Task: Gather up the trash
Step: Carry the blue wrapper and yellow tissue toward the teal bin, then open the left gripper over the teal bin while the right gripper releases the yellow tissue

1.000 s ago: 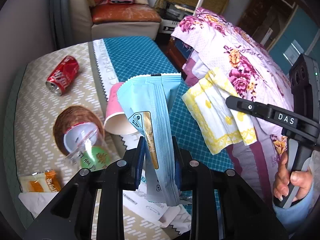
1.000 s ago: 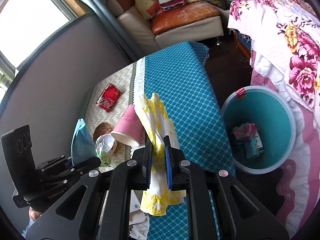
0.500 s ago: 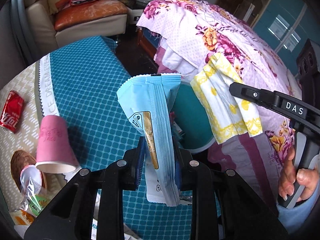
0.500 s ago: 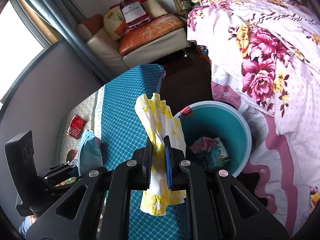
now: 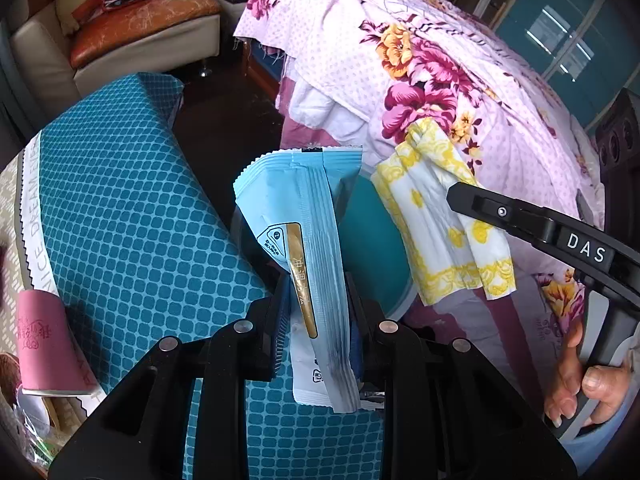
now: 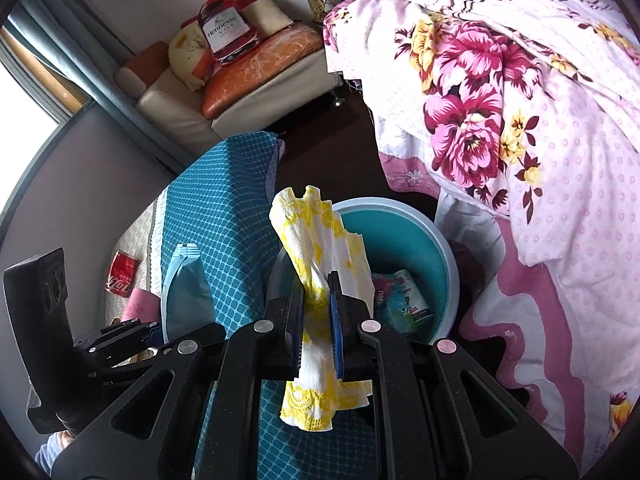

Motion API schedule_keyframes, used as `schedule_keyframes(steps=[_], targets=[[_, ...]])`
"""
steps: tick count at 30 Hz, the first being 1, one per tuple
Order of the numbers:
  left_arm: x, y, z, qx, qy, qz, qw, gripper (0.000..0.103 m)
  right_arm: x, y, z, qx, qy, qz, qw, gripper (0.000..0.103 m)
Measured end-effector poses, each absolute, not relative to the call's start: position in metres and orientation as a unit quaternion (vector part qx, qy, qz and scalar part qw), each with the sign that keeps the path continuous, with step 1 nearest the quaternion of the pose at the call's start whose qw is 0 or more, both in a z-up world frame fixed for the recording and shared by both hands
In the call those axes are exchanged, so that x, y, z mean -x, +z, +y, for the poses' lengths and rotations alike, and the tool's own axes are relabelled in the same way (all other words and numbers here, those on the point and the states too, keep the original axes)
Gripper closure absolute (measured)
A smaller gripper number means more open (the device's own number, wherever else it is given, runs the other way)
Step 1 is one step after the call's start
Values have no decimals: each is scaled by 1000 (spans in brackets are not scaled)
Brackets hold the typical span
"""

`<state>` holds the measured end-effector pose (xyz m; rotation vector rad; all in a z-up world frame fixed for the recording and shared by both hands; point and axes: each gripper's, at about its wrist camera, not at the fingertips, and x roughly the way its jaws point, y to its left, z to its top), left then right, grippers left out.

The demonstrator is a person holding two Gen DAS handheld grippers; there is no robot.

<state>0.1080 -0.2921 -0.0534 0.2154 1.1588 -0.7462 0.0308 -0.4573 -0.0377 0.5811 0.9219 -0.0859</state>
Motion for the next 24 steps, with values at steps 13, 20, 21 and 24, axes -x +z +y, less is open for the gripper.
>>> schedule_keyframes(steps=[13,20,21,24], targets=[[-117,-68,-317,-104,-336,540,764,38,-32,-53,-476,-284,-57,451,844,92],[-121,-70,-305,-104,-318,537,774,23,-36,-59,-476,-284,-57,457,841,92],[-121,-71,-301,-102,-316,539,774,20,-37,-59,-475,-283,-56,458,841,92],[-121,-72,-288,-94,-308,541,777,14,-41,-61,-473,-281,-54,461,840,92]])
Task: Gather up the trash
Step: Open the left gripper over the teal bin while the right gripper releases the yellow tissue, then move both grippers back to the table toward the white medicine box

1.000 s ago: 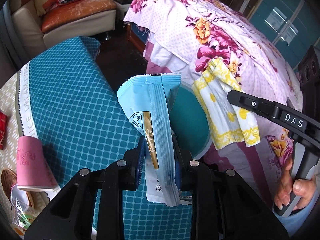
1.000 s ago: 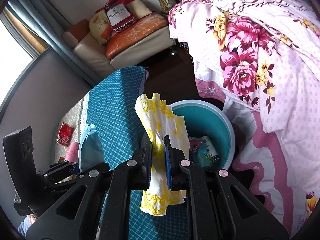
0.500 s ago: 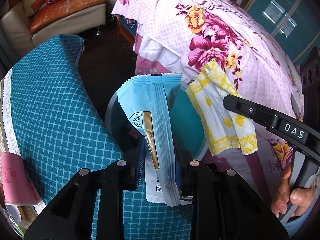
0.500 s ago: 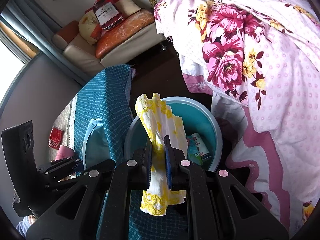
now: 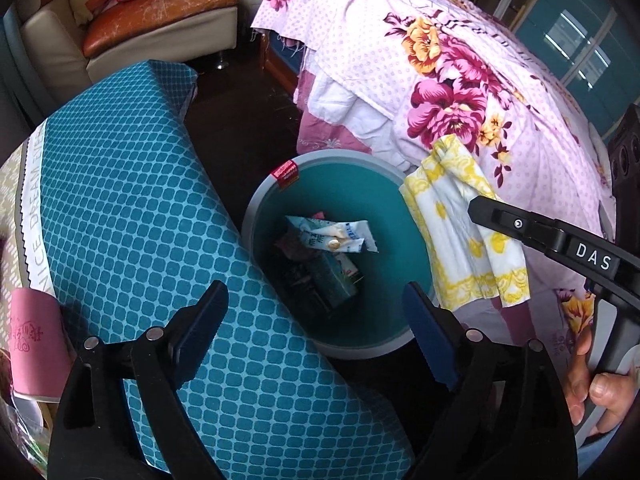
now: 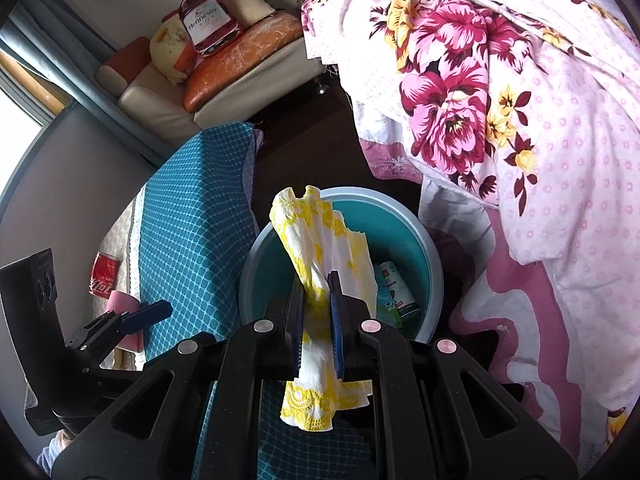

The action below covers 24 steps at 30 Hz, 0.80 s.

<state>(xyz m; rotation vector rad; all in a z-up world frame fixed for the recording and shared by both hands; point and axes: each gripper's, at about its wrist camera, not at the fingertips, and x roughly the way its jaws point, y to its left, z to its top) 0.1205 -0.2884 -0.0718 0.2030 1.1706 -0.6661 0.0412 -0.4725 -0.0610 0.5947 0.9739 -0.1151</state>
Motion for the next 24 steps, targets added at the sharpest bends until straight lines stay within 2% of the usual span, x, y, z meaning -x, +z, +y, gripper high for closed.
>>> schedule_keyframes(steps=[5,8,10,11,15,24], targets=[[-121,-74,-270,-78,-300,549,776,14,-46,-63,-468,-279,-54,467,837,91],[-120,-74,-260,-70,-298,551,776,14,-49,-64,-466,-283,-56,471,833,83],[-118,-73,-255,-67,-298,552,776,14,-50,-65,-464,-286,-57,475,830,40],[-117,-72,-252,-66,-298,551,777,14,-50,-64,-462,-284,-61,474,831,35],[-110,-67,-241,-68,-296,544,782,13,-51,-63,-456,-288,-60,484,824,29],[-97,-56,-201,-50,-280,537,794,12,-48,-53,-426,-271,-51,497,823,26]])
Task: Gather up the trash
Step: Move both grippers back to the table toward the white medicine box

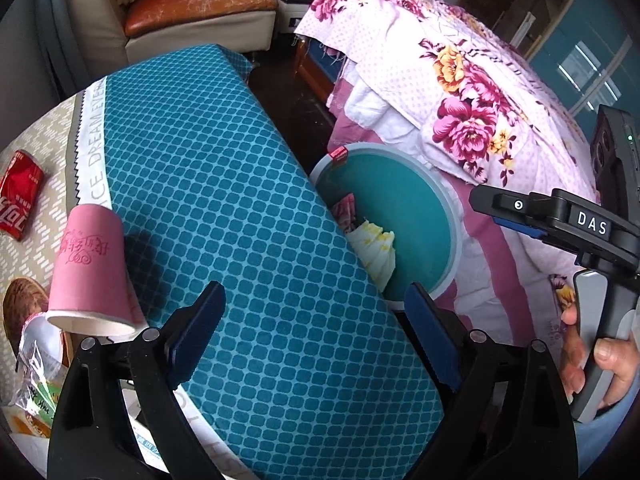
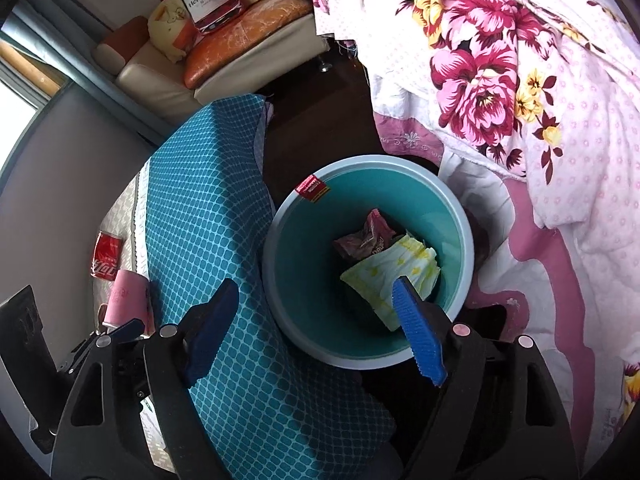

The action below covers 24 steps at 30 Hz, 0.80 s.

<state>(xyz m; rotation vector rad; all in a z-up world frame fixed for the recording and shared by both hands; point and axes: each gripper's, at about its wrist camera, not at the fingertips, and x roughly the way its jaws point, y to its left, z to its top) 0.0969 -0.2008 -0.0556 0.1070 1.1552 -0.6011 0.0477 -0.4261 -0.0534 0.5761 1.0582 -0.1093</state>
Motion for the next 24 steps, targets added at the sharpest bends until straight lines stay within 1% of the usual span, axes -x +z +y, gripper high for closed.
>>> schedule_keyframes(steps=[14,24], targets=[[-72,-47,-118,-15,-250,537,806,11,-42,-33,-355,-225,-18,516,826,25],[-57,-45,-48,20,-221,525,822,11,-42,-33,-291,-184,14,543,819,25]])
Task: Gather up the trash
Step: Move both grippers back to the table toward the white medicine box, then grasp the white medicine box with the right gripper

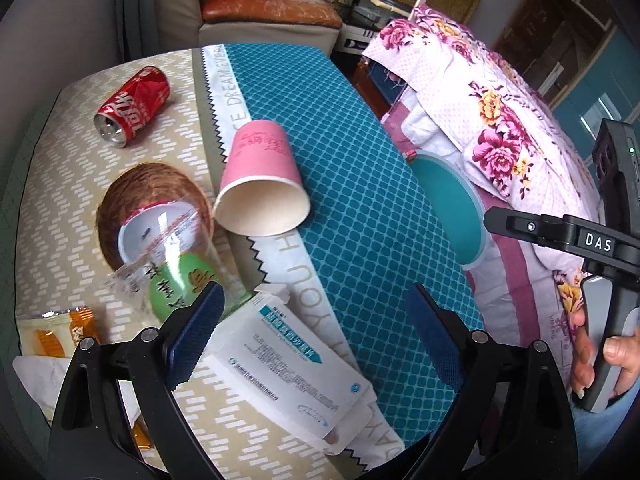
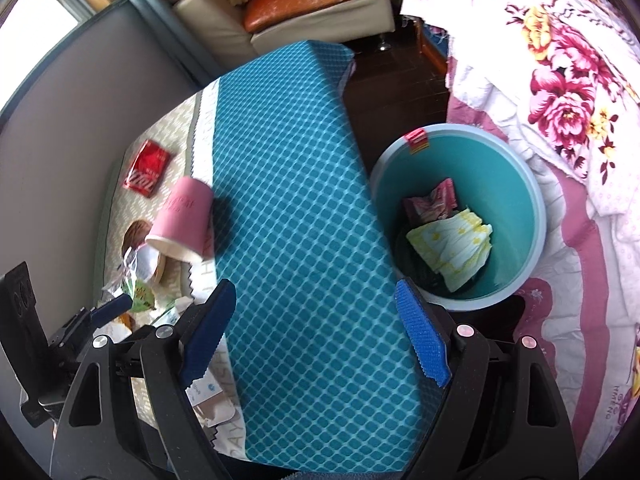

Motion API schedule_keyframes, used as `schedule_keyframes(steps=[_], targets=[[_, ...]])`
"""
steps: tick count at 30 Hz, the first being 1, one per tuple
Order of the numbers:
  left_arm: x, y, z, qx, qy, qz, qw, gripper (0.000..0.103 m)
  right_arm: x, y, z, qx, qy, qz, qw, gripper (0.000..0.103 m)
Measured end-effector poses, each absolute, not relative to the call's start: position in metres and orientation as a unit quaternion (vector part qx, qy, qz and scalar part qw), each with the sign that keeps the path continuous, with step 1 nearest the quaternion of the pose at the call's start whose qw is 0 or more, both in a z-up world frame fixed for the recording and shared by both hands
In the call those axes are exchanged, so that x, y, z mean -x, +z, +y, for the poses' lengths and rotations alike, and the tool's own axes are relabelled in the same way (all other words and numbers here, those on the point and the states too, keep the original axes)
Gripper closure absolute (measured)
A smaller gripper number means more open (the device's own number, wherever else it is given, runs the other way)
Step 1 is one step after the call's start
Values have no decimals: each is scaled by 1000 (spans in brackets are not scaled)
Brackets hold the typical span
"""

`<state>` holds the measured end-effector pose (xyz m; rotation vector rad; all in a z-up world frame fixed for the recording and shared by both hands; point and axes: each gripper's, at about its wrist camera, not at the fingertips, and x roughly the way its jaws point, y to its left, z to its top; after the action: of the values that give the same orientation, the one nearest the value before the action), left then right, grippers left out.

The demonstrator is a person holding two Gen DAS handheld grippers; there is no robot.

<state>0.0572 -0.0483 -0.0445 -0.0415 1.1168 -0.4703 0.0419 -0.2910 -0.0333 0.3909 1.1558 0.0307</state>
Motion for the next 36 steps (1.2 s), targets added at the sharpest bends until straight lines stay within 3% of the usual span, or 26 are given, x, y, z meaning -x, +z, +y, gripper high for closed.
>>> schedule_keyframes(steps=[18,36], targets=[[-51,-63,79,111,-138,529,830,11,-46,-75,-146,-70,112,623,771,20],[-56,-72,120,156,-117,523,830,11,-49,-103,-86,-4,125,646,753,20]])
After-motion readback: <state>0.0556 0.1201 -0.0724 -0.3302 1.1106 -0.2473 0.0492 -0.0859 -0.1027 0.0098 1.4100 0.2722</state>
